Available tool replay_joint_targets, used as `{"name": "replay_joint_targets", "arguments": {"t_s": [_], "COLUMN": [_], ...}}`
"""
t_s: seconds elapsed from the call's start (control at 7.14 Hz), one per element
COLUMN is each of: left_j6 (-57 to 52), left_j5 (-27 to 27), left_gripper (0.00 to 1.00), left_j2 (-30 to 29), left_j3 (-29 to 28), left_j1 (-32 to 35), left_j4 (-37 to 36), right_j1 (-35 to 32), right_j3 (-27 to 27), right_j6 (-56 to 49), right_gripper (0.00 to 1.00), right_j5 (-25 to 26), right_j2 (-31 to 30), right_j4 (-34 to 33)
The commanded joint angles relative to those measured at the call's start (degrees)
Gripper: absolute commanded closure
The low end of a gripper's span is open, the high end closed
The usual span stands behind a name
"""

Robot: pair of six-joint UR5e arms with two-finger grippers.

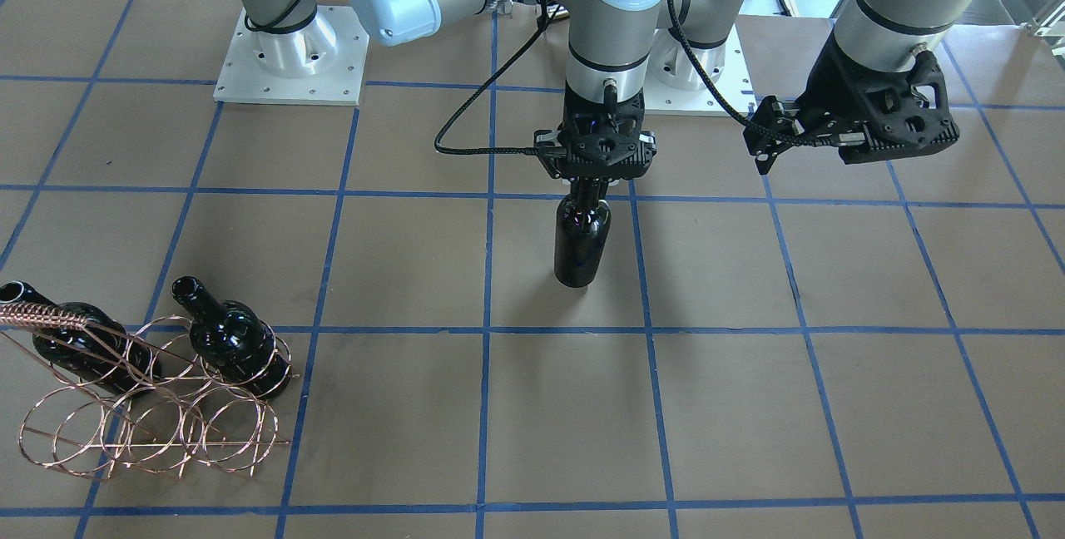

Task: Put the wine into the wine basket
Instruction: 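Lift the bottle with the right gripper and carry it to the rack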

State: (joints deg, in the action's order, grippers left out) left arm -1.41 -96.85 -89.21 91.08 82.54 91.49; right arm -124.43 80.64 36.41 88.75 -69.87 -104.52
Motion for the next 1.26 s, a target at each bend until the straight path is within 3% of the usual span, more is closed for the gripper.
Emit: {"name": "replay_joint_targets", "arguments": {"t_s": [0.0,0.42,0.84,1.12], "left_j6": [0.00,0.09,2.79,5.18], "left_j5": [0.08,1.31,3.33,6.47], "left_gripper": [0.00,0.00,0.00,0.00], "left_j2": [0.00,0.00,1.22,1.49], "left_j3": [-0.03,-0.03,-0.20,-0.38], "left_j1": [0.07,1.12,5.33,8.94], "left_j4": [-0.08,-0.95,-2.27,-2.80], "right_j1": [6.88,20.93,40.54,45.23], "right_j3": [1.44,14.24,14.99,12.37], "right_j6": [-10.85,-34.12,-57.98,-62.92], "right_gripper": [0.81,0.81,0.83,0.82], "right_j5": [-0.59,-0.42,0.02,0.90], "right_j2": [-5.33,-17.97,-22.14,-21.71], "right_j4": [5.01,6.34,10.12,10.21]}}
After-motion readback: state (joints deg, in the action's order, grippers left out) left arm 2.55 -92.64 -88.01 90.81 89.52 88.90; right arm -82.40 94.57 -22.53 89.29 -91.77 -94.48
